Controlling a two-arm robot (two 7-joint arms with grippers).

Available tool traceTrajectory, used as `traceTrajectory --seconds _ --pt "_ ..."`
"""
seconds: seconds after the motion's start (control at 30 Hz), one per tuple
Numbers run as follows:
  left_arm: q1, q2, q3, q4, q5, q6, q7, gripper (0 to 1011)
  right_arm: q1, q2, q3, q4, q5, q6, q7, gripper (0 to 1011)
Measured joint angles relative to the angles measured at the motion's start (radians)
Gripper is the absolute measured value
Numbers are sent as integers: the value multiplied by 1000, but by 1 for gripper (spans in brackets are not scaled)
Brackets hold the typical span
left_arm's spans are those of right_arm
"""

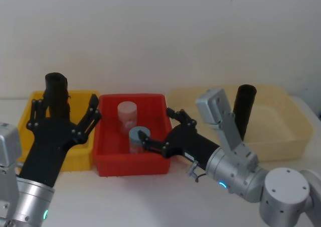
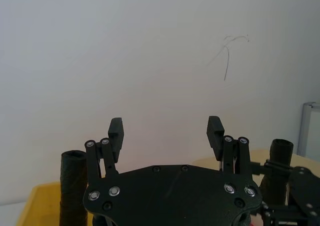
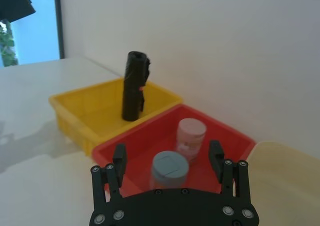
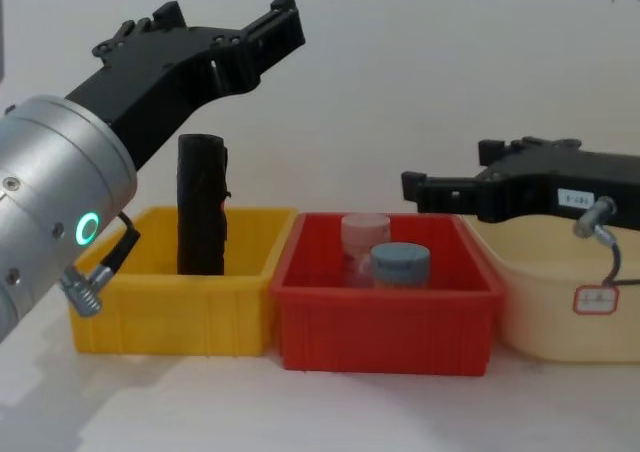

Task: Pick up the garbage bag with the one hand and transfer it to the other hand.

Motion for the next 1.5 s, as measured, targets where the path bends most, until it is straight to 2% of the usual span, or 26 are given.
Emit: traceTrajectory --seconds 0.27,0.7,1.1,1.5 --pt "10 2 -3 -8 2 -2 6 1001 13 -12 -16 16 29 37 21 1001" --pt "17 3 -6 -15 4 -3 10 1001 65 -48 -40 74 77 103 40 1001" --pt "19 3 -7 -17 5 -3 11 1001 106 -67 -73 131 83 132 40 1002" --pt "20 3 -7 -18 5 -3 12 1001 131 -76 -94 167 81 137 26 1001"
